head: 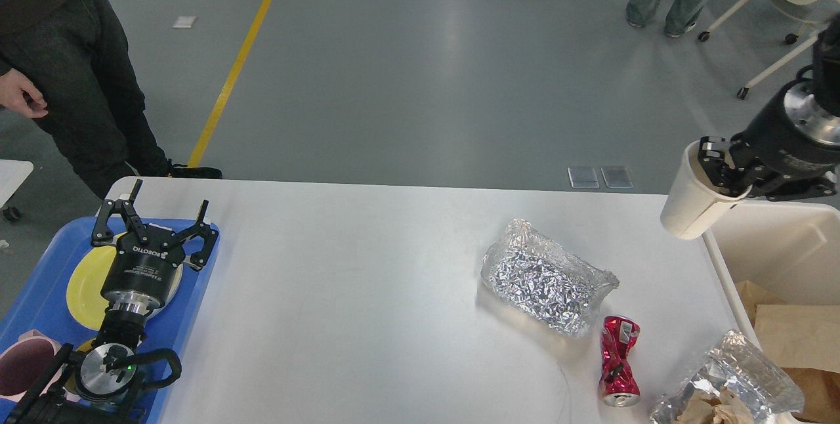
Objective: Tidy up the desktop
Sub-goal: 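Lift the paper cup and carry it to the white bin, then open the right gripper to drop the cup into the bin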
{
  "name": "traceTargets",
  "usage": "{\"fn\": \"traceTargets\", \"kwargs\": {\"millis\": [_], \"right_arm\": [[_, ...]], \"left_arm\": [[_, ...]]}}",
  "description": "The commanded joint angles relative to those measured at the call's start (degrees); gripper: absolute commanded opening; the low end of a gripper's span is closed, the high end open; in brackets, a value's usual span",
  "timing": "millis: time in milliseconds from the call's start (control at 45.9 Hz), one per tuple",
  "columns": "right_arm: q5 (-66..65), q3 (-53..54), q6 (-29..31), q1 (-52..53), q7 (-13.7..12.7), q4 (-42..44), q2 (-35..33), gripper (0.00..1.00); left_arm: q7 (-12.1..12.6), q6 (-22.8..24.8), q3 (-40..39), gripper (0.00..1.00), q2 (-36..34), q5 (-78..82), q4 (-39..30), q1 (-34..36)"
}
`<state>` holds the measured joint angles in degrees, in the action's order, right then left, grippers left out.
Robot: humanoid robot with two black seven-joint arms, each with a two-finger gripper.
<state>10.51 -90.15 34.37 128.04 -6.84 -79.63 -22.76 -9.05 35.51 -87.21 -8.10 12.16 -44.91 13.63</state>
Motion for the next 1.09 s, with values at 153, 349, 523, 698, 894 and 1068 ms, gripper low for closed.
{"fn": "traceTargets", "kwargs": {"millis": [153,349,523,698,894,1068], "right_arm": [[-2.8,4.2,-3.3,-24.0,-0.4,24.6,-16.0,0.0],[-2.9,17.5,-8.6,-50.8,-0.5,40.5,-17.8,0.0],[-2.2,27.9,-18.4,-71.0,-0.5,54.3,-14.0,0.0],[-2.2,36.4,-21.2,-86.3,-0.5,66.2,-7.1,0.0],[-2.1,37.8,-23.6,-92.8,-0.5,70.1,-2.4,0.0],[-2.1,37.9,-24.3,-93.2,-0.5,70.1,-2.1,0.0]], "left_arm": [[0.0,0.0,0.0,0.96,0.0,0.0,0.0,0.0],[0.0,0.0,-0.1,0.96,0.0,0.0,0.0,0.0],[0.0,0.0,-0.1,0.96,0.0,0.0,0.0,0.0],[0.0,0.0,-0.1,0.96,0.0,0.0,0.0,0.0],[0.0,0.0,-0.1,0.96,0.0,0.0,0.0,0.0],[0.0,0.0,-0.1,0.96,0.0,0.0,0.0,0.0]]}}
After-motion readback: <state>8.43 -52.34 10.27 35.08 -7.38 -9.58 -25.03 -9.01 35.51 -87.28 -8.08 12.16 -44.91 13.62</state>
